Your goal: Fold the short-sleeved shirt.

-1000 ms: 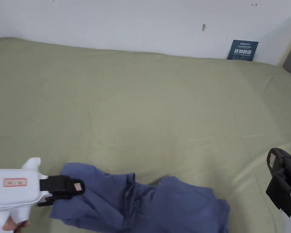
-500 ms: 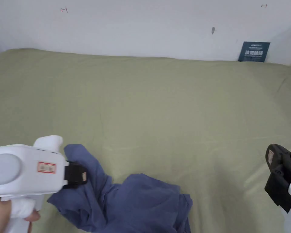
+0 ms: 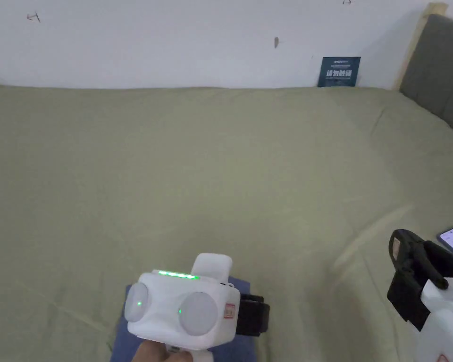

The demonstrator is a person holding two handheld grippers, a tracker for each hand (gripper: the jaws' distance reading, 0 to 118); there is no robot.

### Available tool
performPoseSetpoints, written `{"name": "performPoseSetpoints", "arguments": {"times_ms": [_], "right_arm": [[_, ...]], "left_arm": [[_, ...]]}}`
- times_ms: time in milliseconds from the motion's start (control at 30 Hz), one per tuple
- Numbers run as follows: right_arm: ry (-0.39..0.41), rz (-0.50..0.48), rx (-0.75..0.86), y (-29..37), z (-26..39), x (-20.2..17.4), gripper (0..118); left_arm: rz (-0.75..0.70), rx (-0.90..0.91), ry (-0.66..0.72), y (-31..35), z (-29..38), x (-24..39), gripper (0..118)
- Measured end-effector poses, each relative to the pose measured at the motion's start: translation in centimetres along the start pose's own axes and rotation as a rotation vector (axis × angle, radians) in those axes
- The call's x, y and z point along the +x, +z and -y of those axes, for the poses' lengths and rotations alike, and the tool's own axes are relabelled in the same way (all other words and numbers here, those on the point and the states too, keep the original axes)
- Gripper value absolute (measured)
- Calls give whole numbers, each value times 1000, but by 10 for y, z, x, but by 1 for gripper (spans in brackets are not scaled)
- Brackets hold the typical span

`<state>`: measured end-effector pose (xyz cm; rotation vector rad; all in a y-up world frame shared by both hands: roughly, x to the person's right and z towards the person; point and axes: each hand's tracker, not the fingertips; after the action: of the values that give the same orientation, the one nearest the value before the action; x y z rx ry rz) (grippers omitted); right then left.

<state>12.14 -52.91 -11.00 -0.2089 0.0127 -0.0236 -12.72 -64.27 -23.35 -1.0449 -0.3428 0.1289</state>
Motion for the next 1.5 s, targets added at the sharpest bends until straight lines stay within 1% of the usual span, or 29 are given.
{"name": "performPoseSetpoints", "arguments": {"times_ms": [67, 133, 167, 200, 233, 300, 367, 433, 533, 600, 667, 700, 733, 767, 833, 900, 967, 1000, 1033, 1067, 1167, 1267, 1300, 1333, 1367, 1400, 1433, 1467, 1500], "right_arm": [[3, 14, -2, 0, 1, 4, 0], [-11, 19, -8, -3, 2, 5, 0], [-23, 18, -10, -4, 2, 5, 0], [-38, 13, -13, -6, 3, 5, 0], [-50, 8, -20, -8, 4, 4, 0], [-55, 3, -26, -11, 7, 1, 0], [-65, -5, -35, -14, 8, -2, 0], [-74, -12, -46, -13, 9, -6, 0], [-61, -15, -65, -13, 12, -9, 0], [-62, -15, -84, -14, 15, -9, 0], [-69, -18, -106, -15, 20, -6, 0], [-72, -20, -120, -16, 23, -5, 0], [-75, -23, -139, -17, 26, -5, 0], [-77, -35, -157, -19, 28, -5, 0], [-93, -64, -194, -27, 33, -9, 0], [-129, -143, -236, -38, 35, -17, 0], [-164, -275, -300, -54, 37, -30, 0], [-196, -383, -359, -68, 41, -39, 0], [-253, -517, -426, -83, 47, -47, 0], [-319, -617, -482, -100, 59, -50, 0], [-522, -794, -633, -150, 102, -70, 0], [-645, -824, -788, -193, 163, -71, 0], [-710, -878, -859, -207, 186, -66, 0], [-748, -828, -914, -211, 207, -63, 0], [-776, -823, -942, -217, 224, -57, 0], [-876, -889, -948, -224, 242, -47, 0], [-1038, -955, -908, -226, 244, -36, 0], [-1065, -939, -896, -224, 241, -33, 0], [-999, -921, -889, -223, 237, -33, 0]], "left_arm": [[44, 32, 59, 22, -3, -13, 108], [112, 82, 121, 47, 0, -34, 102], [157, 120, 153, 58, 3, -45, 82], [205, 142, 184, 70, 4, -56, 45], [238, 137, 196, 76, 4, -67, 0], [284, 143, 264, 73, 5, -83, 0], [337, 64, 280, 57, -1, -93, 0], [431, 0, 349, 34, 1, -101, 0], [509, -84, 343, -14, 23, -83, 0], [532, -167, 343, -51, 37, -76, 0], [437, -213, 330, -75, 51, -76, 0], [462, -192, 332, -80, 56, -79, 0], [533, -153, 365, -81, 61, -82, 0], [510, -168, 389, -70, 54, -77, 0], [507, -130, 350, -50, 45, -73, 0], [498, -78, 284, -20, 36, -87, 0], [494, -23, 294, 12, 30, -103, 0], [472, 12, 307, 31, 26, -116, 0], [456, 44, 312, 45, 26, -129, 0], [434, 61, 312, 56, 27, -140, 0], [321, 81, 330, 75, 29, -178, 0], [234, 59, 374, 73, 31, -210, 0], [228, 52, 382, 69, 32, -220, 0], [241, 28, 389, 63, 32, -228, 0], [243, 12, 392, 58, 33, -233, 0], [237, 0, 384, 52, 33, -239, 1], [242, -5, 375, 47, 33, -243, 3], [262, -9, 349, 44, 34, -247, 6], [294, -14, 328, 40, 34, -250, 25]]}}
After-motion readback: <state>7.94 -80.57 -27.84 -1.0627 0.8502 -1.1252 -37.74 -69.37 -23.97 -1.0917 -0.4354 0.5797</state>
